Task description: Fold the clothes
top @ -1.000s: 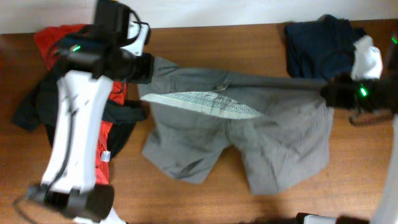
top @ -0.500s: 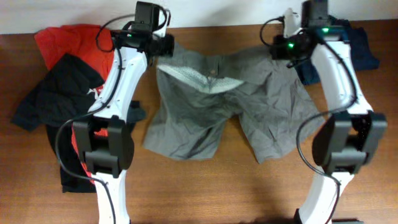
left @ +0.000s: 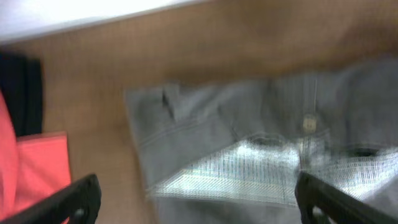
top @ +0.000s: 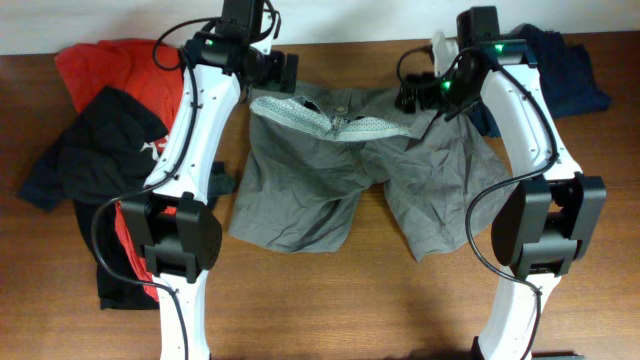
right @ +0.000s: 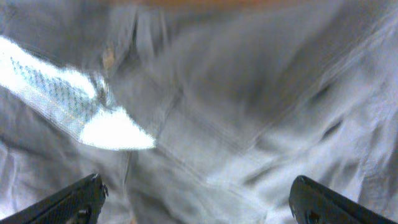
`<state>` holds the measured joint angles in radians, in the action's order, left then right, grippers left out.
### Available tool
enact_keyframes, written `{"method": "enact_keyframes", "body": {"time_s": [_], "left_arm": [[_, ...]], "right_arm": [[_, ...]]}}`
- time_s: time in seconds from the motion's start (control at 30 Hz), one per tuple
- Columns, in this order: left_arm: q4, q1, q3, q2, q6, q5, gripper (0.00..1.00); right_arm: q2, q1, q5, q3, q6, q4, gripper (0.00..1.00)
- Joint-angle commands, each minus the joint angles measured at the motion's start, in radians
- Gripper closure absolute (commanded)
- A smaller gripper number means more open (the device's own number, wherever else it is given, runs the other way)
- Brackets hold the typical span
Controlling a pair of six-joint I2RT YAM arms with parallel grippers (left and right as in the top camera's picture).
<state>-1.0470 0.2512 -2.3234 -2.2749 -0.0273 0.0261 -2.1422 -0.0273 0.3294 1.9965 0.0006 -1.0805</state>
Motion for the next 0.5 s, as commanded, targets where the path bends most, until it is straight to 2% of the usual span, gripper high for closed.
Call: {"method": "enact_keyframes", "body": {"time_s": [0.0, 0.13, 0.33, 0.47], "left_arm": [[-0.099, -0.003, -0.018, -0.002, 0.034, -0.007, 0.01], [-0.114, -0.012, 0.007, -0.021, 0.071, -0.048, 0.02], [-0.075, -0.012, 0.031, -0.095, 0.177, -0.052, 0.02], [-0.060, -0.016, 0.031, -0.151, 0.202, -0.079, 0.03]], "right_arm": [[0.043, -0.011, 0.015, 0.008, 0.004, -0.061, 0.01], [0.041, -0.023, -0.024, -0.035, 0.005, -0.042, 0.13], [0.041, -0.079, -0.172, -0.164, 0.015, 0.093, 0.16], [0.041, -0.116, -0.224, -0.230, 0.015, 0.177, 0.16]]}}
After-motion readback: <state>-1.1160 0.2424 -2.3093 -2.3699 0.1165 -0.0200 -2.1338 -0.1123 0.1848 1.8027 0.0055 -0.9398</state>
